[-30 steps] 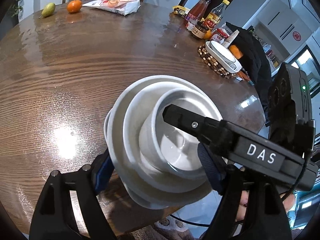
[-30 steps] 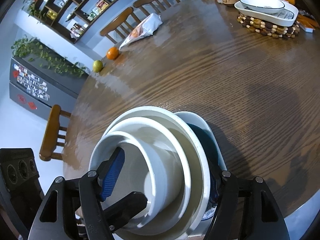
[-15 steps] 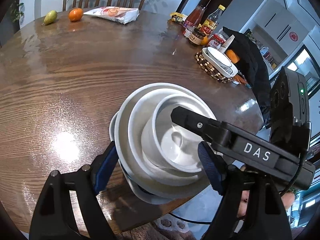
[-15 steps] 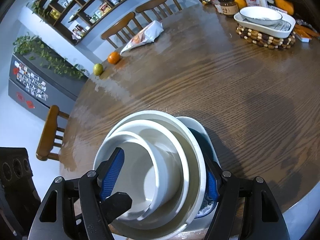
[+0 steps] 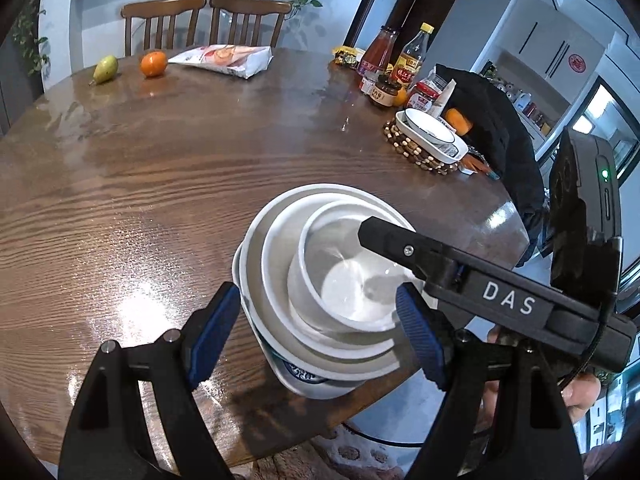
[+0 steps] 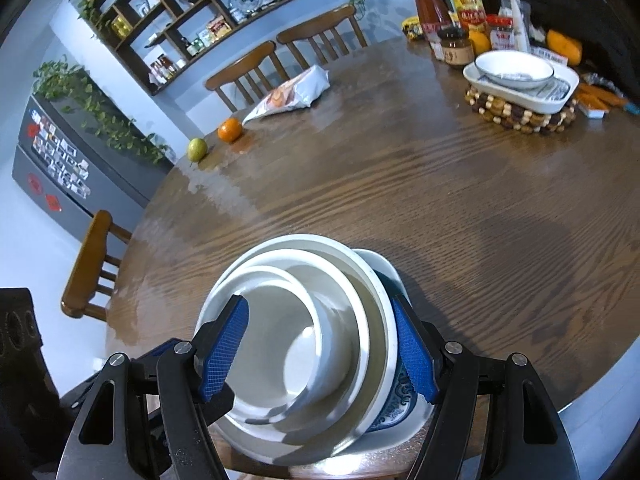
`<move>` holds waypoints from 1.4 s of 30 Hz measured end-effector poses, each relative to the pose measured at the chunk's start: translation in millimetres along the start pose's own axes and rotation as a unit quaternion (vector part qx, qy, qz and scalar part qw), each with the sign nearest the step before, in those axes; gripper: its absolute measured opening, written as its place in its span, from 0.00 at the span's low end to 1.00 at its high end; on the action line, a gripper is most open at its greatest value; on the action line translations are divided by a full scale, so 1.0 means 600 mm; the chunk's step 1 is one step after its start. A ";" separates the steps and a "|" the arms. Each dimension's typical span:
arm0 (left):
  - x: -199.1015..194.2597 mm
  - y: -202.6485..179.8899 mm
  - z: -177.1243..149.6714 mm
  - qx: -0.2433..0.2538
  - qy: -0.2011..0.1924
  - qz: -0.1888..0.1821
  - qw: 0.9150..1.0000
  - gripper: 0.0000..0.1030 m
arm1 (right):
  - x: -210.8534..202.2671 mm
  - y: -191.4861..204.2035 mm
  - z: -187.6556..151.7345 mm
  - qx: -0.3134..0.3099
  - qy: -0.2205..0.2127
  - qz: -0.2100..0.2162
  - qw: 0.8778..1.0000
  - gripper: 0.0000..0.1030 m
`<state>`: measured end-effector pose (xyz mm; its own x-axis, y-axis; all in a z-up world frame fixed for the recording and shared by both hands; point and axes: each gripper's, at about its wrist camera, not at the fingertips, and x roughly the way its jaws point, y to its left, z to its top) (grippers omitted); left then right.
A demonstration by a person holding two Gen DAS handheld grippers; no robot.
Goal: Organize plates and bowls
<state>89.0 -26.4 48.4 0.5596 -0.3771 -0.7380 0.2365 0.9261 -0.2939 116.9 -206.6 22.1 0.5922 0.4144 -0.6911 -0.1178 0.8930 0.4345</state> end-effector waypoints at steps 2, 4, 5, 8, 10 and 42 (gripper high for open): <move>-0.003 -0.002 -0.003 0.005 -0.007 0.004 1.000 0.77 | -0.003 0.000 -0.002 -0.003 -0.004 -0.001 1.000 0.72; -0.005 -0.004 -0.007 0.008 -0.010 0.013 1.000 0.77 | -0.006 0.000 -0.004 -0.004 -0.008 -0.008 1.000 0.72; -0.007 -0.005 -0.011 0.011 -0.014 0.018 1.000 0.77 | -0.009 0.002 -0.005 -0.006 -0.014 -0.012 1.000 0.72; -0.011 -0.006 -0.018 0.018 -0.025 0.027 0.999 0.78 | -0.020 0.009 -0.012 -0.022 -0.033 -0.017 0.999 0.73; -0.013 -0.005 -0.022 0.020 -0.034 0.040 0.998 0.84 | -0.029 0.014 -0.017 -0.036 -0.050 -0.020 0.998 0.80; -0.055 0.007 -0.131 0.014 -0.094 0.093 0.991 0.99 | -0.093 0.035 -0.118 -0.151 -0.159 -0.043 0.975 0.87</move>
<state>9.2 -9.6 23.8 0.7333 -0.1983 -0.6503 0.1360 0.9800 -0.1456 24.8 -198.6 28.8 0.8213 0.3027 -0.4835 -0.2569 0.9531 0.1602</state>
